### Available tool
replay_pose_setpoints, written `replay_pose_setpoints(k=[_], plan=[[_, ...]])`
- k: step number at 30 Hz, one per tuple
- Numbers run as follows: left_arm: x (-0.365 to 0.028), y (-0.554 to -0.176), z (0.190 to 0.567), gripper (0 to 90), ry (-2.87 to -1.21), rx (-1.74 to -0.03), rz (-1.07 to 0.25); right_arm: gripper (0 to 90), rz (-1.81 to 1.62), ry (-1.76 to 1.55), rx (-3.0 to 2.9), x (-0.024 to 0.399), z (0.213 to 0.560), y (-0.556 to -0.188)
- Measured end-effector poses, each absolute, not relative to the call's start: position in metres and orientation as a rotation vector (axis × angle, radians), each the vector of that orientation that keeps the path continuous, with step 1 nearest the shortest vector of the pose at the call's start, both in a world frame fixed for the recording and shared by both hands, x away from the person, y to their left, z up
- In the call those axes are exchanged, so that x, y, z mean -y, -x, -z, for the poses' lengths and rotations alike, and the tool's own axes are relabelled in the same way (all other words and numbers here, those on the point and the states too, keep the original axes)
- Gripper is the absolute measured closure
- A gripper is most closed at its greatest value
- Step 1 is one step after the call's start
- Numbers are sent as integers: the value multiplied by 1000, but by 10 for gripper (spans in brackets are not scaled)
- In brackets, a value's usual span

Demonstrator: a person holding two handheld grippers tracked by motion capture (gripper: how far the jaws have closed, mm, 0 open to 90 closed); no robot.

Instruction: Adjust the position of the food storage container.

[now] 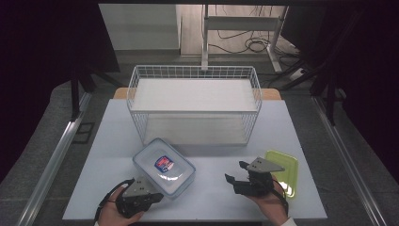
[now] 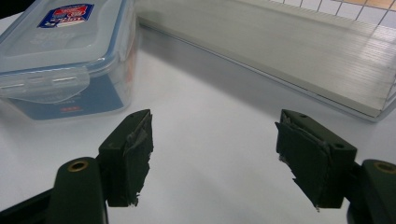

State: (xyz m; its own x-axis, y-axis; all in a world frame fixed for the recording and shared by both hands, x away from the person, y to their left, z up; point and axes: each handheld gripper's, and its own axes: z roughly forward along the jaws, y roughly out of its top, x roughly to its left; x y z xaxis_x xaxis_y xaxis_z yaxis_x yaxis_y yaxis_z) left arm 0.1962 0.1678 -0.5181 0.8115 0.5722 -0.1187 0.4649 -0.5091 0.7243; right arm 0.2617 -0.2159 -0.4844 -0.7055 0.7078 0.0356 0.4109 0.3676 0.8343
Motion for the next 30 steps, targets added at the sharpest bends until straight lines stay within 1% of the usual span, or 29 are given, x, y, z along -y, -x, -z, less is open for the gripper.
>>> replay_pose_setpoints(k=[8,17,23,28,30], plan=[[-156,-207,518,900,-2185,-758,-171,276,-1261,-980,-2305,216,484,-262],[-138,-215,518,900,-2183,-760,-206,276,-1267,-979,-2302,217,484,-263],[-130,-220,519,900,-2179,-760,-208,276,-1269,-985,-2301,218,484,-264],[-135,-214,515,885,-2158,-754,-194,276,-1267,-983,-2305,217,484,-263],[-144,-207,511,886,-2145,-749,-218,276,-1267,-987,-2303,218,484,-262]])
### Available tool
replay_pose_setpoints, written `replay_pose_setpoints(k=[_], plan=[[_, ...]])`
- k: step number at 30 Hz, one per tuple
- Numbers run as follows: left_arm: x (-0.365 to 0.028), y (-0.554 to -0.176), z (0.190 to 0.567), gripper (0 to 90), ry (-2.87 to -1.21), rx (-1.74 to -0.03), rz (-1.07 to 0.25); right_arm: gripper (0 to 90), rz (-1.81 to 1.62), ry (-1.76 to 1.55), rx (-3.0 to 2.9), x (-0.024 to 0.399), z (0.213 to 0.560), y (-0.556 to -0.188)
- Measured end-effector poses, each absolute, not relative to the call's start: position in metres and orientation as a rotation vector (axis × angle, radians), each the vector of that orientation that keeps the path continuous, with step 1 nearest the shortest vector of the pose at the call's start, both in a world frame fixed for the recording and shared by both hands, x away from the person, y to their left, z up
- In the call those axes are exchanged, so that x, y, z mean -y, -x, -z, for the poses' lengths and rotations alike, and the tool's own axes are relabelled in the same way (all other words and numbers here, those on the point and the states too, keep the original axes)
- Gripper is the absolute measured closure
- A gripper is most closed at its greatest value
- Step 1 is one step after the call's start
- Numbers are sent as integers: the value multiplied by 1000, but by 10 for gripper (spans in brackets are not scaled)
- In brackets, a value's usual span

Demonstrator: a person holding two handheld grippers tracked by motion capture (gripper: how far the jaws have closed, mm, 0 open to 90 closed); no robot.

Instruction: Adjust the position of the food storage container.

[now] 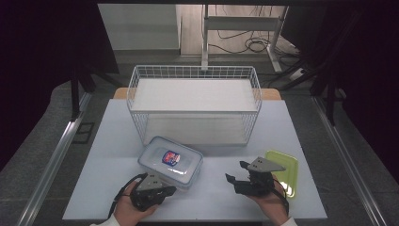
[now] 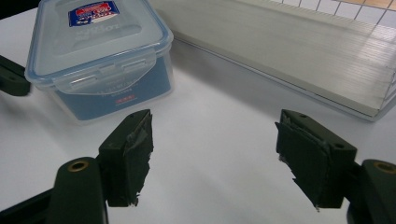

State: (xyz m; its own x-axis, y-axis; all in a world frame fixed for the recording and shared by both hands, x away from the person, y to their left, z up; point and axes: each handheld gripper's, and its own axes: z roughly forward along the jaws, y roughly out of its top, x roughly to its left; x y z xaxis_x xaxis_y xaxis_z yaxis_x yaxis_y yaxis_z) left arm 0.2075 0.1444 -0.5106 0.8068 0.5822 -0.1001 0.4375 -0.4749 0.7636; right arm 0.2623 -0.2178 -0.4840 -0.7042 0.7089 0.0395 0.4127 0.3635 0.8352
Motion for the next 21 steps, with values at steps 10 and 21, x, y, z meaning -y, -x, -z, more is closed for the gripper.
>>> replay_pose_setpoints(k=[10,21], plan=[[-235,-225,488,900,-1944,-973,-352,276,-1270,-1001,-2287,220,481,-264],[-264,-285,511,900,-2005,-1059,-407,277,-1254,-1002,-2310,216,486,-266]])
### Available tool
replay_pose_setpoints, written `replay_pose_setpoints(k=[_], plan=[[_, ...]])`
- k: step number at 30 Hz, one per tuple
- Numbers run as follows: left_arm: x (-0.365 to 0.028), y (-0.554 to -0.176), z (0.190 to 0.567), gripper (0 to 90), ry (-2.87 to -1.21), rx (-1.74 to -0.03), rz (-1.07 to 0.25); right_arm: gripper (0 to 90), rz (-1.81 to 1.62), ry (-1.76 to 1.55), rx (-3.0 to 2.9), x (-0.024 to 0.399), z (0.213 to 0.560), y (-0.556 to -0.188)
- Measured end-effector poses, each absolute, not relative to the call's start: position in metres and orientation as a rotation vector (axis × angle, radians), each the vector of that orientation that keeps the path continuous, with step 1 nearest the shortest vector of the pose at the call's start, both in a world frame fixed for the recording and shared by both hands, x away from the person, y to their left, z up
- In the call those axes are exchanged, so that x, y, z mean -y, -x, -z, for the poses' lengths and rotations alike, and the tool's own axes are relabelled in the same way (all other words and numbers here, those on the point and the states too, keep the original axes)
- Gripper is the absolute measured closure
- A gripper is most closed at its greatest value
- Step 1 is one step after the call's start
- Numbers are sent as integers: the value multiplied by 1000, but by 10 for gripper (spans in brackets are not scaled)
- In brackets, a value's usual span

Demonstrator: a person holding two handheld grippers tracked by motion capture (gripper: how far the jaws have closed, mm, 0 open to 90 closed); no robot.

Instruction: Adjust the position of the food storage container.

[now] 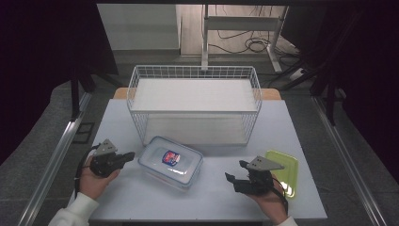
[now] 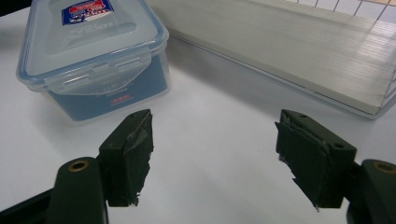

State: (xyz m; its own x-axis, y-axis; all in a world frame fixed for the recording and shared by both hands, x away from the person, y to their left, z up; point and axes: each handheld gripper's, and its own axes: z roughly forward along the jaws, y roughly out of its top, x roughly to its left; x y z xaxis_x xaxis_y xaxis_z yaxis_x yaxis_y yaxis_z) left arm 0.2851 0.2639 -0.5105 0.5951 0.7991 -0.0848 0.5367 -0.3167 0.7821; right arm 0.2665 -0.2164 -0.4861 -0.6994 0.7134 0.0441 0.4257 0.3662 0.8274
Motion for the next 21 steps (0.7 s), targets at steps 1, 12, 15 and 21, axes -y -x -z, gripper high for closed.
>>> replay_pose_setpoints(k=[1,12,15,21], plan=[[-263,-290,514,900,-2016,-1060,-402,277,-1253,-1002,-2310,216,486,-267],[-255,-299,527,900,-2080,-974,-313,278,-1251,-1009,-2298,220,486,-267],[-252,-297,528,900,-2098,-933,-299,278,-1251,-1006,-2298,220,485,-267],[-242,-289,526,900,-2114,-867,-260,278,-1247,-1011,-2295,222,486,-268]])
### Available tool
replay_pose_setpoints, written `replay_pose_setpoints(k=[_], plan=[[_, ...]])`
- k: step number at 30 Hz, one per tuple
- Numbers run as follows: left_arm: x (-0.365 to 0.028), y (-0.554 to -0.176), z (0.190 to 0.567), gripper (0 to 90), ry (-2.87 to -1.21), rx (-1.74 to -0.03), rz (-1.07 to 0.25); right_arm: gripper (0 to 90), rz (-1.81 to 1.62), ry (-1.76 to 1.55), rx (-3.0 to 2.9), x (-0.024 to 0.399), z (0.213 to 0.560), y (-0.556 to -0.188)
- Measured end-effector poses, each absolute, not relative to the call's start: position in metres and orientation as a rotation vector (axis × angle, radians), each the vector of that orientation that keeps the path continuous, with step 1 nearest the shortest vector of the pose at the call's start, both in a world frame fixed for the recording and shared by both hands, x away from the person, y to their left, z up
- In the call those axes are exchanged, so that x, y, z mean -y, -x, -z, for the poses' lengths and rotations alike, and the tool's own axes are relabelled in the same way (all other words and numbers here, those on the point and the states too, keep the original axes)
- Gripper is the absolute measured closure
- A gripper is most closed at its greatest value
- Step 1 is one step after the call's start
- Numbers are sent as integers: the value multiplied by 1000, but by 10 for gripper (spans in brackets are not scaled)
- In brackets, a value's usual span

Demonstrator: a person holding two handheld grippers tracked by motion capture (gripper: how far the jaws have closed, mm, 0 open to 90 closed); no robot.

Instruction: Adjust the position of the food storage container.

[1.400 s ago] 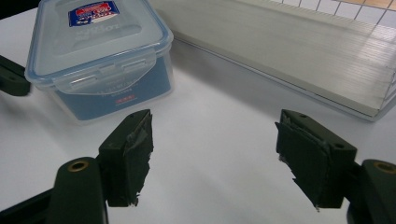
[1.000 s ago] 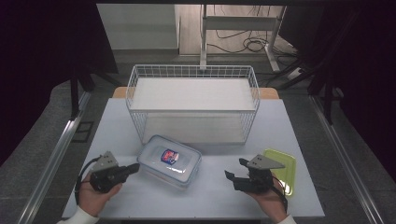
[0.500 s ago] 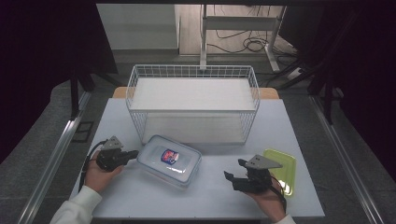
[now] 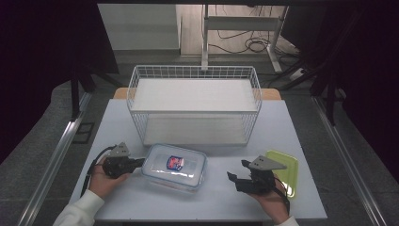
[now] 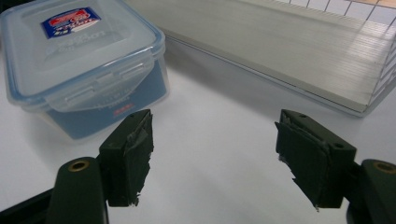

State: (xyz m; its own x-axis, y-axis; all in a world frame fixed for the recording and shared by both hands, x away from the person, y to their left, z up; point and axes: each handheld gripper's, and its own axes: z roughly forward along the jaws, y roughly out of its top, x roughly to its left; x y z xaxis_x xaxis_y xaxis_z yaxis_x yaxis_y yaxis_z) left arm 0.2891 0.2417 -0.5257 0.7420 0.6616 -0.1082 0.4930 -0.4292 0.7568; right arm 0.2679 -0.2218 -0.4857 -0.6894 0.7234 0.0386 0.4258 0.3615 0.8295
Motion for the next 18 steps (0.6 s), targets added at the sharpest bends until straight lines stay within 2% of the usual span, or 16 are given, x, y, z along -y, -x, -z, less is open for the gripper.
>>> replay_pose_setpoints(k=[7,18], plan=[[-224,-267,524,900,-2104,-909,-163,278,-1254,-1012,-2288,223,485,-268],[-210,-268,523,900,-2061,-977,-77,278,-1251,-1007,-2294,221,485,-269]])
